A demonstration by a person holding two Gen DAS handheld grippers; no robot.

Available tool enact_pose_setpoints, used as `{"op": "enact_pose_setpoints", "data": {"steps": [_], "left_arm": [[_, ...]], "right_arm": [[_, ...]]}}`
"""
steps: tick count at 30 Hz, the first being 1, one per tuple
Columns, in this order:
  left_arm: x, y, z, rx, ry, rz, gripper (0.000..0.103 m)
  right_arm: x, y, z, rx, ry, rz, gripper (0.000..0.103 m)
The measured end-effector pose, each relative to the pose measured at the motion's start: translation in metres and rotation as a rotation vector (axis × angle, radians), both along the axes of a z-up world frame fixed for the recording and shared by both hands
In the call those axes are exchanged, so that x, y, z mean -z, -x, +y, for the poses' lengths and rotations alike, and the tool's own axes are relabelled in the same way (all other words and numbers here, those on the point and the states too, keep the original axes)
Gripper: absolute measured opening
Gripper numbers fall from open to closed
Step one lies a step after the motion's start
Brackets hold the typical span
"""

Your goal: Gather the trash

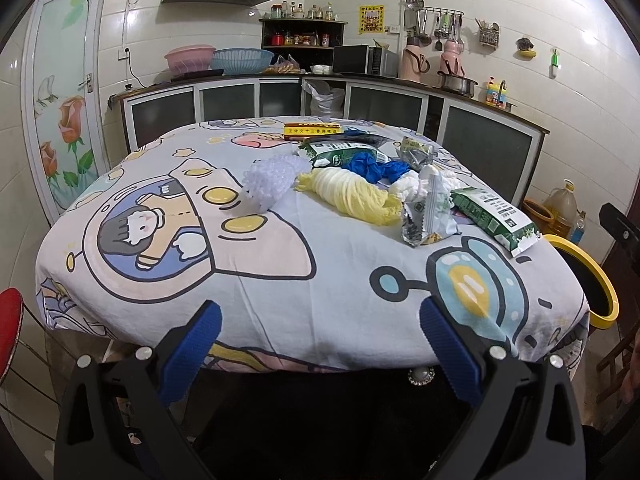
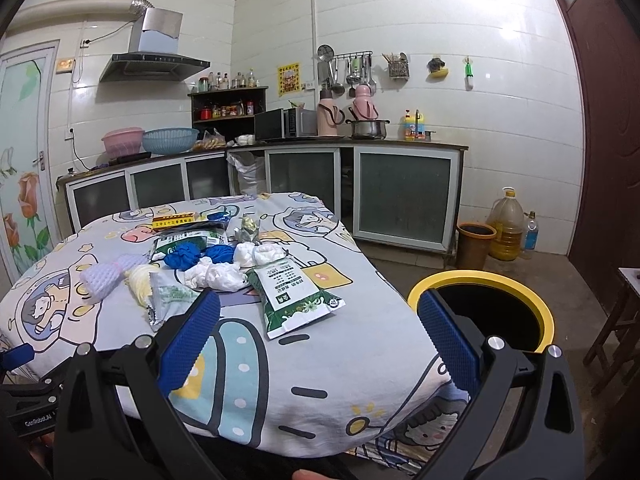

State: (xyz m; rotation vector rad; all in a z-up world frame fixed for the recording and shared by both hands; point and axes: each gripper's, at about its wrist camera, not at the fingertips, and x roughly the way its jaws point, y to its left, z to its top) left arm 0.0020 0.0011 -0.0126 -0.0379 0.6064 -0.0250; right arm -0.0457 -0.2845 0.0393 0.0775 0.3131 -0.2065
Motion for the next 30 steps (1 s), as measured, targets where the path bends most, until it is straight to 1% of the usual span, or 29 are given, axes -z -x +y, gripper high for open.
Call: {"op": "enact_pose_setpoints", "data": {"steps": [30], "left_arm": [[-0.0018,0.0023,-0.0020,0.010,-0.002,-0.005,0.096]], "right_arm": [[0.0022,-0.0002,0.0021,-0.017,0.006,0.017,0.096]]}}
